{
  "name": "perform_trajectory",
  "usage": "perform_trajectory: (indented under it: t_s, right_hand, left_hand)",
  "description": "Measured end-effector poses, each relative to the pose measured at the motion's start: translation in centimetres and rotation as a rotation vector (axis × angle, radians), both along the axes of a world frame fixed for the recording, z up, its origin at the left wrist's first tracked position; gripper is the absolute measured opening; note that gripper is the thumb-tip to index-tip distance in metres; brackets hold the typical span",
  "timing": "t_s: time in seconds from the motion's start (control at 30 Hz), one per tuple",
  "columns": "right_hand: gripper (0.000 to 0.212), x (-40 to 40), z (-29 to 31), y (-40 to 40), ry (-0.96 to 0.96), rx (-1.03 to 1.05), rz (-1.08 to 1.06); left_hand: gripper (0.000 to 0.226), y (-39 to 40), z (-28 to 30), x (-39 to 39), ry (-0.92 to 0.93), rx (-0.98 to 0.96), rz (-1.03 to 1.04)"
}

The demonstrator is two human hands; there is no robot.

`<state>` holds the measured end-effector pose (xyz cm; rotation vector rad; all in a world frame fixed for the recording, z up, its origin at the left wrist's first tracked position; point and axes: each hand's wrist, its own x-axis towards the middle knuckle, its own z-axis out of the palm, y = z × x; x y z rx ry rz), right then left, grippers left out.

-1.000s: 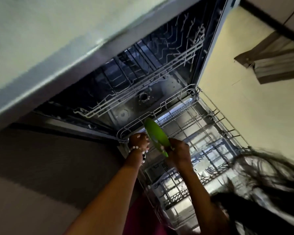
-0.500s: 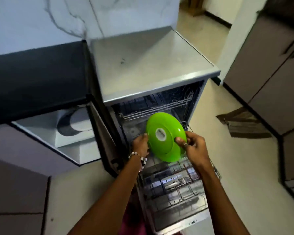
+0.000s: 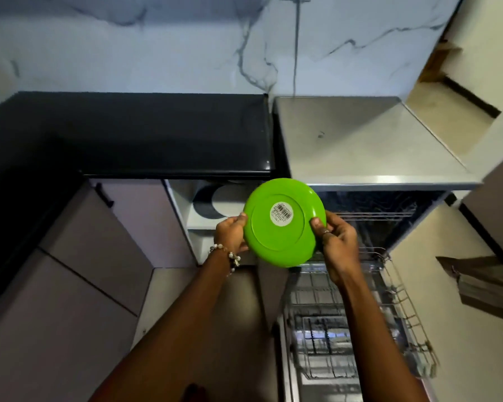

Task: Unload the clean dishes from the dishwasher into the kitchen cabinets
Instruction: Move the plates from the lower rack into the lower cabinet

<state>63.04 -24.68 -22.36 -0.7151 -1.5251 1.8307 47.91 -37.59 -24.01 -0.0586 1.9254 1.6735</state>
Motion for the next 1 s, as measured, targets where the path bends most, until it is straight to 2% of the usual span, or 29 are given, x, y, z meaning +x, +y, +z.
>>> perform_trajectory:
  t_s: [0.1,0.27,0.33,0.43,0.53,0.7,0.87,1.0]
  right_hand:
    - [0.020,-4.9,-2.3,-3.6,-0.054,-0.015,0.057]
    - [0.020,-11.8,-7.5,-8.6,-0.190,-0.034,0.086]
    - [0.019,-14.1,-9.7,-10.2,-0.244,-0.071,0.076]
    - [0.018,-16.5,-12.7,-11.7,-0.310,-0.153,0.045]
    - [0.020,-18.2,-15.8,-12.3,-0.392,-0.213,0.026]
    - [0.025,-20.3,-22.5,-11.0,-0.512,-0.265,0.042]
    - [0.025,-24.3,-32.5,-7.3,-0.558,-0.353,0.128]
    - [0.031,-28.7,-43.8,-3.3,-0.549,-0.375,0.198]
  left_hand:
    - [0.028,-4.5,-2.2,-4.8,0.006,-0.061,0.015]
    - [0.015,-10.0,-6.3,-11.6,-0.133,-0.048,0.044]
    - [0.021,-11.5,-8.7,-13.9,-0.130,-0.095,0.019]
    - [0.030,-12.9,-11.9,-16.8,-0.109,-0.173,-0.024]
    - [0.029,-13.2,-15.2,-18.3,-0.088,-0.221,-0.112]
    - [0.039,-12.1,-21.8,-20.4,-0.151,-0.249,-0.197]
    - [0.037,-9.4,-33.4,-23.8,-0.309,-0.270,-0.136]
    - [0.040,-6.1,-44.9,-27.7,-0.255,-0.288,-0.094]
